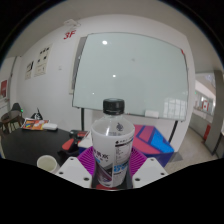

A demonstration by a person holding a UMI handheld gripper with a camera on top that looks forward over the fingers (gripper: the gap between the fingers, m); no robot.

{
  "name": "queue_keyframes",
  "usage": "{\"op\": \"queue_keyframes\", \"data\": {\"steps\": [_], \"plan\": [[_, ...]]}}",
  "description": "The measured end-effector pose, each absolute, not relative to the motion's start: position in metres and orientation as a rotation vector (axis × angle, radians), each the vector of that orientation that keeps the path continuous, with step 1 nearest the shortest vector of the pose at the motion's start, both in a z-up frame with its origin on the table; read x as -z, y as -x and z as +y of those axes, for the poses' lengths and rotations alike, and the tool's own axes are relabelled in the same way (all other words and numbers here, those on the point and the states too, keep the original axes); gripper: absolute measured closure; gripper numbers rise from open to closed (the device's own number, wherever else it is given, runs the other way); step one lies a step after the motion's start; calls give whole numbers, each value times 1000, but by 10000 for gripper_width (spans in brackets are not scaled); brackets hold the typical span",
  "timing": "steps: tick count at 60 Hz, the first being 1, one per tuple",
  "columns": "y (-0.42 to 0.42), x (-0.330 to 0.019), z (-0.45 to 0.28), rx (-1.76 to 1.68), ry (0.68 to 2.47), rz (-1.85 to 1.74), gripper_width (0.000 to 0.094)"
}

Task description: Pour water

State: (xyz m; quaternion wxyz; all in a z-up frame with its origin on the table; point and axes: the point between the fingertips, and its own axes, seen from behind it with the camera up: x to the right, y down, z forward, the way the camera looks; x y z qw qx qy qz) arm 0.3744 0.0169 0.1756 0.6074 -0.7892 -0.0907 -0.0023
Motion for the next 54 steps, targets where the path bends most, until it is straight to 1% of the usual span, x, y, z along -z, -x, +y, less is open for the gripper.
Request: {"op": "queue_keyframes", "data": {"steps": [8, 17, 18, 19, 20, 23, 26, 31, 33, 37, 38, 39, 43, 50, 54], "plan": [[-373, -117, 14, -50, 1882, -195, 551], [-372, -63, 7, -107, 1942, -158, 540], [-372, -66, 7, -110, 1917, -157, 530], [-372, -68, 8, -107, 1891, -162, 547], [-373, -64, 6, -98, 1897, -168, 534], [-372, -63, 6, -86, 1877, -176, 535], [-374, -68, 4, -82, 1872, -154, 485], [-374, -66, 7, -83, 1880, -142, 401], [-376, -63, 4, -80, 1910, -141, 341], [-378, -51, -3, -65, 1985, -130, 71], [-379, -50, -5, -58, 1994, -124, 105], [-381, -50, -7, -49, 2001, -116, 120], [-387, -55, -17, -6, 2013, -94, 86], [-384, -73, -52, 51, 2020, -102, 88], [-379, -89, -79, 88, 2019, -108, 88]]}}
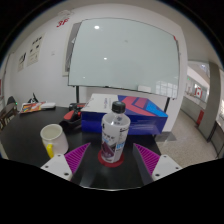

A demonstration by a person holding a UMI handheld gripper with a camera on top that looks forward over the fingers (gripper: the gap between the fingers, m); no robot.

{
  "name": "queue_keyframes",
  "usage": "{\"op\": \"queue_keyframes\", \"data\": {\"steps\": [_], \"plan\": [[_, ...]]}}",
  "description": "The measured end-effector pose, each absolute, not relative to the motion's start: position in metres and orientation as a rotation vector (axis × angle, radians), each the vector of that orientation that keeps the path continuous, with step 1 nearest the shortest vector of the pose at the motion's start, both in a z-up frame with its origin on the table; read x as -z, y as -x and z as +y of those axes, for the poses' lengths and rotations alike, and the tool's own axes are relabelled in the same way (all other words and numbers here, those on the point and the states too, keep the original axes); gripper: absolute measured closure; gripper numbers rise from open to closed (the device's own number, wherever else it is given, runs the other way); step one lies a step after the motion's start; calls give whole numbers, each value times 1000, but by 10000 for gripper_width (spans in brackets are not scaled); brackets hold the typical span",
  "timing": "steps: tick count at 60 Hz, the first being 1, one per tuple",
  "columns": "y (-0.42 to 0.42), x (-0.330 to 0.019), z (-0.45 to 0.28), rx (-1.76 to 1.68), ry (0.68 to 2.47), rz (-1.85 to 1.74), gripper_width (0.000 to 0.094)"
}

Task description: Pour water

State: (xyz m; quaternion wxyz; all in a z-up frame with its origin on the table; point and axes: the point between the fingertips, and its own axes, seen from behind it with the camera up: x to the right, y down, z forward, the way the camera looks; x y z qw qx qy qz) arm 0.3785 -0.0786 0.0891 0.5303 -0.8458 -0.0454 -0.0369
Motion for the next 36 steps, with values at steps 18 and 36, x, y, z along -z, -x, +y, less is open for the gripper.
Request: {"op": "queue_keyframes", "data": {"steps": [18, 36], "plan": [[-328, -160, -253, 233, 2019, -105, 94], [-274, -192, -378, 222, 2028, -52, 95]]}}
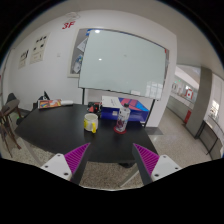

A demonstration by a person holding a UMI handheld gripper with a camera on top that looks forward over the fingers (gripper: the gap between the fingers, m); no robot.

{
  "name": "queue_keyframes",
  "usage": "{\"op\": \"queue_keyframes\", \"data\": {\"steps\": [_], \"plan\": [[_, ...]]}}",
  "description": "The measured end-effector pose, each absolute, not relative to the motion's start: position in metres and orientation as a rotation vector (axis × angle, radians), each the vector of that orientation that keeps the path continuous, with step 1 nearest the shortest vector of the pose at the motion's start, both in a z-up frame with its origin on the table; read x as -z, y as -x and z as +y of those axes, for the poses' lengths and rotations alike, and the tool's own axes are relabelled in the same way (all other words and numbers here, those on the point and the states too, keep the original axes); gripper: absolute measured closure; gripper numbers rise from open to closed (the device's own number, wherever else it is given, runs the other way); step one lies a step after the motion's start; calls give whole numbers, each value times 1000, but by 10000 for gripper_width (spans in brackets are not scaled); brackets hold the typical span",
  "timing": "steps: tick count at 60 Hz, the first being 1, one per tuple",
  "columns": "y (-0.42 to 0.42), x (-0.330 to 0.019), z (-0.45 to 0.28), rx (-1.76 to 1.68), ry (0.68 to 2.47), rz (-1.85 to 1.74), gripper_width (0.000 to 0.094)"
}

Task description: Pour water

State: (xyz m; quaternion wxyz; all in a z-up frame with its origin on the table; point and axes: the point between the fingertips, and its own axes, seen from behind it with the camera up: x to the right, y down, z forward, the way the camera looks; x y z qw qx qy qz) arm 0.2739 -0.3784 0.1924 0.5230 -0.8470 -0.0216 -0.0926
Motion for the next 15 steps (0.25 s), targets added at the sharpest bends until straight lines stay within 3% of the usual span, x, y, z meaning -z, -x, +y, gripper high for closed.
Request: {"op": "queue_keyframes", "data": {"steps": [15], "plan": [[-267, -211, -395, 251, 2005, -64, 96]]}}
